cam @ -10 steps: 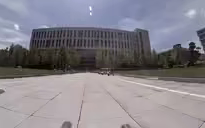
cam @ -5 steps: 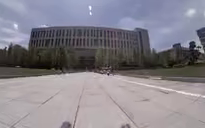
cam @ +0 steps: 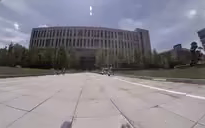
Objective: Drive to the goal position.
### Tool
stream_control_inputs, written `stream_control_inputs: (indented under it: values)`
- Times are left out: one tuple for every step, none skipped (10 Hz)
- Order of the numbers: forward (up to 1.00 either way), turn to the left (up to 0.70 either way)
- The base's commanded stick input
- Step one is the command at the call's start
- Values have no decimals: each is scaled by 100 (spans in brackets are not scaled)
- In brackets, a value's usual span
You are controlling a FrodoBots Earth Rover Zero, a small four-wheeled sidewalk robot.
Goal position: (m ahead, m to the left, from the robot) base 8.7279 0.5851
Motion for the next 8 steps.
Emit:
stream_control_inputs:
  values:
    - [70, 3]
    - [70, 2]
    - [70, 2]
    - [70, 2]
    - [70, 2]
    - [70, 2]
    - [70, 2]
    - [70, 2]
